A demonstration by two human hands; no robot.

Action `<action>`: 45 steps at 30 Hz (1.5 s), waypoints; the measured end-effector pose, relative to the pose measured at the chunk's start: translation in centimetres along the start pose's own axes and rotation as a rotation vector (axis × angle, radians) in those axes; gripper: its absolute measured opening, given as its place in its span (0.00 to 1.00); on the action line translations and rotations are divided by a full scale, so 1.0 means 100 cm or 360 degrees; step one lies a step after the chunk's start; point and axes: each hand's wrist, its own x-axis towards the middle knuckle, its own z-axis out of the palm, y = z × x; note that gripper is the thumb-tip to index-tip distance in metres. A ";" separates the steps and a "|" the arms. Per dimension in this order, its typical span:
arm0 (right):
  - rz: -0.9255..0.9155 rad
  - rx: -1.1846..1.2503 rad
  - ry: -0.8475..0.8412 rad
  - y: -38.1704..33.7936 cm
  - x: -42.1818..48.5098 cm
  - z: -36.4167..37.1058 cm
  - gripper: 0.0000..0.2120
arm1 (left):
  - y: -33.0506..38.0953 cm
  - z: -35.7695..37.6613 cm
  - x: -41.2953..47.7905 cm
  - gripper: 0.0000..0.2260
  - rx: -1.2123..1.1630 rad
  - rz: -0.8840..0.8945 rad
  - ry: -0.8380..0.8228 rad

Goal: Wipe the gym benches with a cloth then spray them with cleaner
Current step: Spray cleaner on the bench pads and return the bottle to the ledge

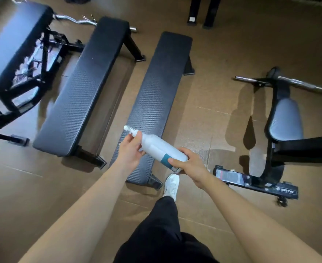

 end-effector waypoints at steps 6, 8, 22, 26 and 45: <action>0.0017 -0.0134 -0.0061 -0.049 0.050 -0.028 0.16 | 0.017 0.033 0.045 0.11 -0.0161 -0.0034 0.0043; 0.0000 -0.0171 -0.0073 -0.063 0.062 -0.038 0.18 | 0.025 0.045 0.057 0.13 -0.0190 0.0007 0.0030; 0.0013 -0.0232 -0.0279 -0.158 0.178 -0.140 0.20 | 0.083 0.178 0.133 0.13 -0.0227 0.0038 0.0177; 0.0030 -0.0334 -0.0330 -0.192 0.220 -0.179 0.21 | 0.100 0.229 0.160 0.11 -0.0236 0.0074 0.0172; 0.0139 -0.0473 -0.0317 -0.350 0.427 -0.247 0.28 | 0.197 0.354 0.367 0.13 -0.0369 -0.0008 0.0316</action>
